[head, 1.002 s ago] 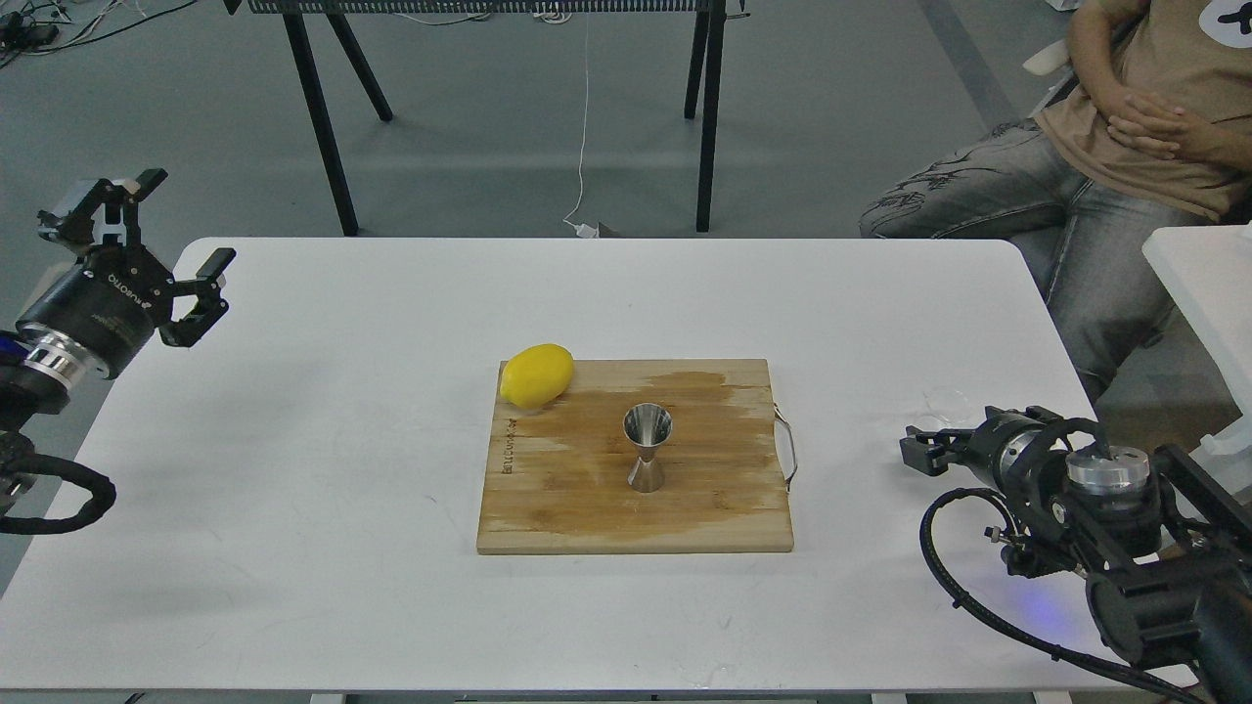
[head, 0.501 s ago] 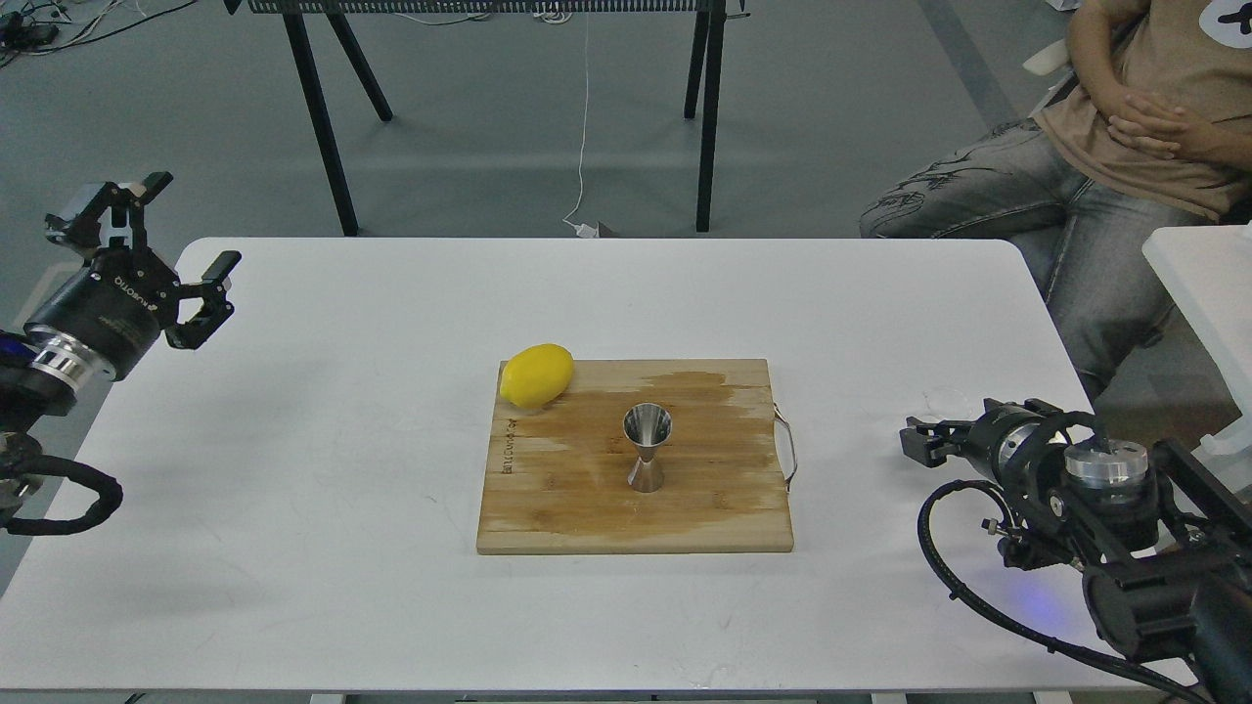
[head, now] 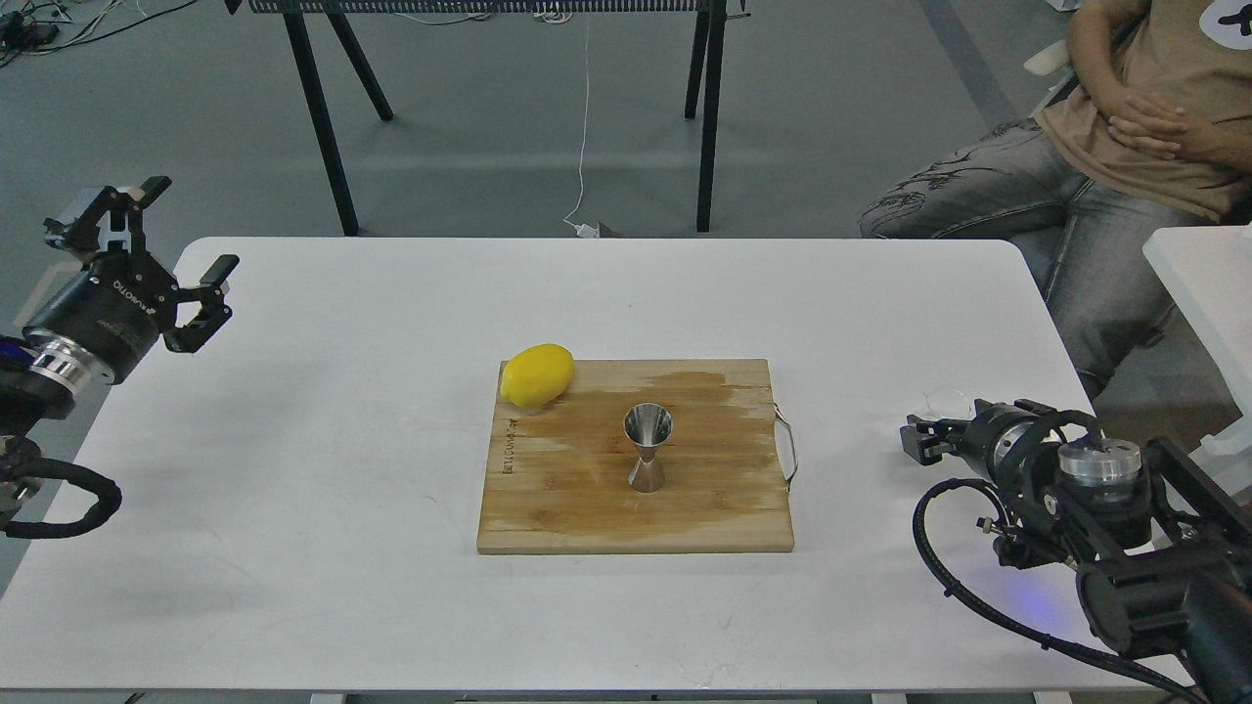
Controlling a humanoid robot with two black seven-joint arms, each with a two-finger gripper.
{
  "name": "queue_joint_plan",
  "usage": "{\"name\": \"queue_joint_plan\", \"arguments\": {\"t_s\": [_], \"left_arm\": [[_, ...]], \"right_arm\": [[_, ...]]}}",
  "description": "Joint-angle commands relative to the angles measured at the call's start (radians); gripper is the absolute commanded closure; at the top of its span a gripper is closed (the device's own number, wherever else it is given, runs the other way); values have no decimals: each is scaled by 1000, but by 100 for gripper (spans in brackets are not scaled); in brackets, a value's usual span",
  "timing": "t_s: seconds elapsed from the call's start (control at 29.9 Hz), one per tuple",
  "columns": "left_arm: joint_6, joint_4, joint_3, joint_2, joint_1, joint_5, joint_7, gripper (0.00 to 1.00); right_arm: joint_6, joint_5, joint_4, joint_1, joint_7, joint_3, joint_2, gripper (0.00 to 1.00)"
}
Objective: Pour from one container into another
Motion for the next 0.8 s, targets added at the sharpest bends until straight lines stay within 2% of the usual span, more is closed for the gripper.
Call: {"name": "queue_joint_plan", "arguments": {"t_s": [0.0,0.3,0.4,0.6,0.77], "left_arm": [[0,0,0,0,0,0,0,1],[0,0,0,-2,2,0,0,1],[0,2,0,-2,2,0,0,1],[0,6,0,-8,2,0,0,1],[0,8,0,-8,2,0,0,1]], "right_arm": [[5,0,-5,1,-2,-3,-2,28],[18,0,-5,4,-2,-4,0,34],[28,0,-5,4,-2,-6,-1,39],[47,0,-5,3,-2,-7,-1,53],[55,-1,-5,3,-2,-7,0,56]]}}
